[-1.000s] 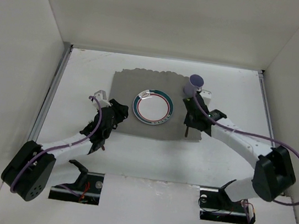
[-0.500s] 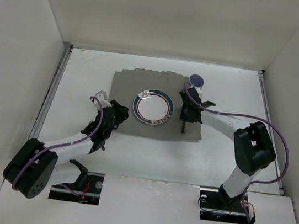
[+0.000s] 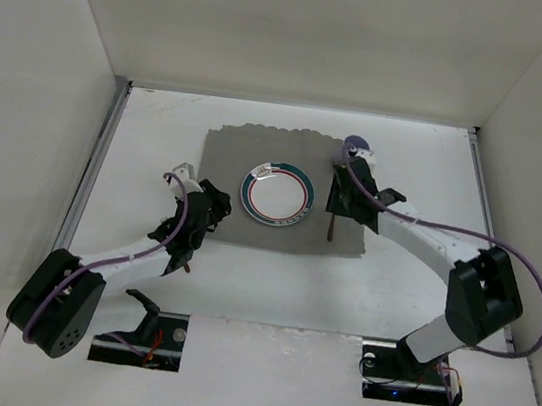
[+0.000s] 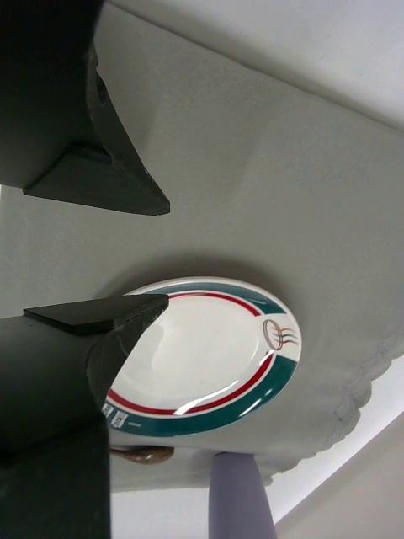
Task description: Set the dinner table for one person
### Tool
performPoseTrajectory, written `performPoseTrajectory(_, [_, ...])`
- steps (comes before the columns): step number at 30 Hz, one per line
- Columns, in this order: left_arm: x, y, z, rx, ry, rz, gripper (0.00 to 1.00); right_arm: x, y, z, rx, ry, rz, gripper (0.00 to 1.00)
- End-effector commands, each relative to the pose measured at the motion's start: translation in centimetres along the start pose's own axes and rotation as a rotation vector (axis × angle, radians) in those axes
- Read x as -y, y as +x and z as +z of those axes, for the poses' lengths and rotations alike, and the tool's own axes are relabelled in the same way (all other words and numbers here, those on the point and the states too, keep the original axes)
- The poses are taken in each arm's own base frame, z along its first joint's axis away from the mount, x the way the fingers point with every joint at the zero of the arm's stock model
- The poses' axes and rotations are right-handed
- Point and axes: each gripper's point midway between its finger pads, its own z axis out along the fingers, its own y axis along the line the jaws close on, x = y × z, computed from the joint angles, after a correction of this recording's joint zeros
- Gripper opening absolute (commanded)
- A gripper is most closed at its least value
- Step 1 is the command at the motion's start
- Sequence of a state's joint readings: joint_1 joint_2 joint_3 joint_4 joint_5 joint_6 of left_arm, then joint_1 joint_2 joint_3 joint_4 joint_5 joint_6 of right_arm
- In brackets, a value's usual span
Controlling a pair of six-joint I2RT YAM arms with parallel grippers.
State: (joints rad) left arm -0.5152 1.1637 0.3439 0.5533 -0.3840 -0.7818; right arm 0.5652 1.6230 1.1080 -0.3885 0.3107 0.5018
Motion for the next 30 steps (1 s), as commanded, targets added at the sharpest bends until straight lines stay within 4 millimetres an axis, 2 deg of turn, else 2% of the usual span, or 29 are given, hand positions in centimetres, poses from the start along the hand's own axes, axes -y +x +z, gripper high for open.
performPoseTrajectory(1, [0.5, -2.2, 0.4, 0.069, -0.043, 0.027, 0.4, -1.1, -4.1, -3.9, 0.195, -0.063, 0.061, 0.42])
performPoseTrajectory(6, [-0.4, -2.3, 0.0, 0.039, -0.118, 0.051, 0.39, -1.9, -7.0, -8.1, 0.435, -0.153, 0.131, 0.09])
performPoseTrajectory(8, [-1.0, -2.3, -0.3, 0.011, -0.152, 0.062, 0.33, -1.6, -7.6, -9.2, 0.487, -0.175, 0.168, 0.05])
performPoseTrajectory(10, [-2.0, -2.7, -1.0, -0.021, -0.207, 0.089, 0.22, -0.9, -7.9, -10.5, 0.547, -0.194, 0.206, 0.04])
performPoseTrajectory(13, [-4.0, -3.4, -2.4, -0.051, -0.293, 0.146, 0.14, -0.1, -7.5, -11.4, 0.6, -0.228, 0.243, 0.08])
performPoseTrajectory(16, [-6.4, -3.8, -4.1, -0.089, -0.4, 0.171, 0.13, -0.2, -6.5, -10.8, 0.594, -0.255, 0.274, 0.18])
performPoseTrajectory(18, [-7.6, -3.9, -5.2, -0.115, -0.456, 0.182, 0.15, -0.4, -5.6, -9.7, 0.575, -0.259, 0.279, 0.28])
performPoseTrajectory(21, [-9.4, -3.1, -6.4, -0.152, -0.519, 0.172, 0.25, -1.5, -4.2, -8.3, 0.532, -0.29, 0.262, 0.36])
performPoseTrajectory(26, [-11.5, -1.1, -7.7, -0.243, -0.611, 0.157, 0.27, -2.5, -2.8, -7.1, 0.476, -0.322, 0.247, 0.39])
performPoseTrajectory(30, [-12.2, -0.2, -7.9, -0.264, -0.64, 0.135, 0.27, -2.7, -2.4, -6.6, 0.467, -0.33, 0.246, 0.4])
